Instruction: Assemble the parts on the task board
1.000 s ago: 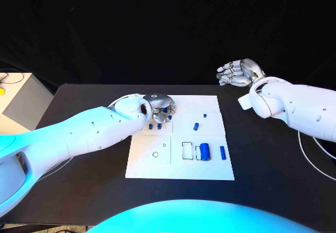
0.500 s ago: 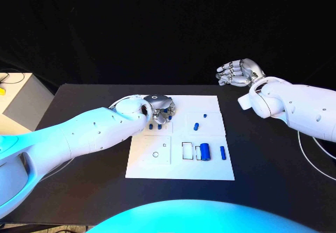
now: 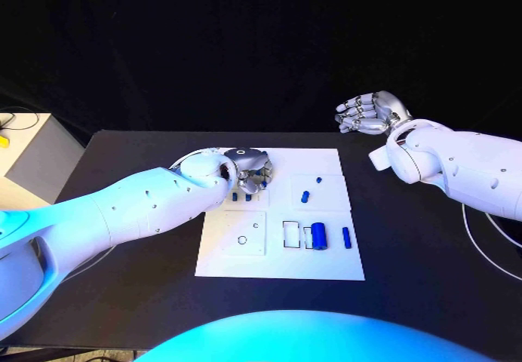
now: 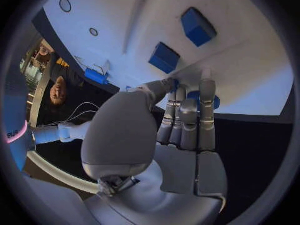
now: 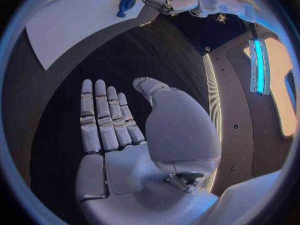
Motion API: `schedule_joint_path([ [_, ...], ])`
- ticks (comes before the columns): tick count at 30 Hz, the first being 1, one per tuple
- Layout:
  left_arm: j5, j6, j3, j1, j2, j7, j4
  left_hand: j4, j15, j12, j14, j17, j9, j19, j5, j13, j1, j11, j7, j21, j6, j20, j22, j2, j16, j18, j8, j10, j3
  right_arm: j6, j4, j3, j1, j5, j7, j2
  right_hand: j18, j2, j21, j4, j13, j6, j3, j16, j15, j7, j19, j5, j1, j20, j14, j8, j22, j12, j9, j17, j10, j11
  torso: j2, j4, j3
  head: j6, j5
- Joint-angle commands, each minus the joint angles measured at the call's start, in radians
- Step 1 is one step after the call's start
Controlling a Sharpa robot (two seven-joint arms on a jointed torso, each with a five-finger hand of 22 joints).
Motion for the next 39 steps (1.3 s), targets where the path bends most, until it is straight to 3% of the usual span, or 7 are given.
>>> schedule_joint_path([
  [1,0.005,0.004,0.000,0.000,0.001,0.021,0.001,-0.005,0.000,-0.010,0.013,0.012,0.004,0.012,-0.006,-0.003,-0.004,-0.001,-0.002,0.010,0.016,0.000,0.011,0.013,0.009,-0.004,-0.005,0.017,0.004,0.006,0.001,0.001,0.001,-0.005,0.009,0.001,0.006,0.001,0.005,-0.002,-0.001,0.004,0.006,-0.004,0.000,0.041,0.008,0.004,-0.007,-0.001,0.008,-0.002,-0.001,0.003,-0.001,-0.001,0.008,-0.001,0.000,-0.0004,-0.0005,0.000,0.000],
  [13,0.009,-0.017,0.000,-0.001,0.002,0.024,-0.005,-0.014,0.005,-0.045,0.047,0.047,0.018,0.043,-0.008,-0.013,-0.008,-0.005,0.001,0.041,0.047,0.003,0.050,0.026,0.029,-0.012,-0.018,0.067,0.005,0.007,0.001,0.001,0.001,-0.006,0.007,0.003,0.006,-0.001,0.005,-0.004,-0.002,0.005,0.011,-0.005,0.000,0.041,0.009,0.008,-0.011,-0.001,0.009,-0.002,-0.003,0.003,-0.002,-0.003,0.008,-0.001,0.000,0.0005,-0.0001,0.000,0.004],
  [17,0.013,-0.034,0.000,-0.001,0.000,0.026,-0.005,-0.028,0.007,-0.087,0.076,0.085,0.028,0.064,-0.007,-0.023,-0.003,-0.002,0.008,0.062,0.065,0.005,0.076,0.033,0.044,-0.017,-0.032,0.109,0.012,0.008,0.001,0.001,0.001,-0.006,0.007,0.003,0.006,-0.001,0.005,-0.004,-0.002,0.005,0.011,-0.005,0.000,0.041,0.009,0.008,-0.011,-0.001,0.009,-0.002,-0.003,0.003,-0.002,-0.003,0.008,-0.001,-0.001,-0.0003,0.0008,0.000,0.004],
  [26,0.063,-0.047,0.004,-0.006,-0.028,0.032,0.027,-0.042,0.011,-0.166,0.088,0.090,0.042,0.076,-0.007,-0.033,-0.008,0.004,0.016,0.075,0.078,0.008,0.092,0.035,0.046,-0.019,-0.059,0.158,0.019,0.009,-0.001,0.001,0.001,-0.006,0.008,0.005,0.006,-0.001,0.006,-0.005,-0.002,0.005,0.013,-0.005,0.000,0.041,0.009,0.009,-0.011,-0.001,0.010,-0.002,-0.004,0.003,-0.002,-0.003,0.008,-0.001,-0.001,-0.0023,-0.0003,0.000,0.004],
  [29,0.082,-0.048,0.012,-0.007,-0.045,0.033,0.045,-0.043,0.012,-0.172,0.089,0.091,0.044,0.078,-0.007,-0.034,-0.010,0.005,0.017,0.077,0.079,0.008,0.095,0.034,0.046,-0.019,-0.061,0.162,0.018,0.009,-0.002,0.001,0.000,-0.006,0.008,0.005,0.006,-0.001,0.006,-0.005,-0.002,0.005,0.013,-0.005,0.000,0.041,0.009,0.009,-0.011,-0.001,0.010,-0.002,-0.004,0.003,-0.002,-0.003,0.008,-0.001,-0.001,-0.0003,0.0001,0.000,0.003],
  [36,0.119,-0.035,0.054,-0.007,-0.096,0.031,0.097,-0.043,0.013,-0.182,0.091,0.094,0.046,0.079,-0.007,-0.034,-0.012,0.006,0.019,0.079,0.080,0.009,0.097,0.034,0.047,-0.020,-0.064,0.167,0.018,0.008,-0.002,0.001,0.000,-0.006,0.008,0.003,0.006,-0.001,0.006,-0.005,-0.002,0.005,0.013,-0.005,0.000,0.041,0.009,0.009,-0.011,-0.001,0.010,-0.002,-0.004,0.003,-0.002,-0.003,0.008,-0.001,-0.001,0.0018,0.0004,0.000,0.005],
  [39,0.118,-0.035,0.064,-0.007,-0.120,0.029,0.120,-0.044,0.013,-0.186,0.090,0.091,0.046,0.078,-0.008,-0.034,-0.012,0.007,0.019,0.078,0.081,0.010,0.095,0.033,0.046,-0.020,-0.066,0.169,0.017,0.007,-0.002,0.001,0.000,-0.006,0.008,0.001,0.006,-0.001,0.006,-0.005,-0.002,0.005,0.013,-0.005,0.000,0.041,0.009,0.009,-0.011,-0.001,0.010,-0.002,-0.004,0.003,-0.002,-0.003,0.008,-0.001,-0.002,0.0030,0.0010,0.000,0.007],
])
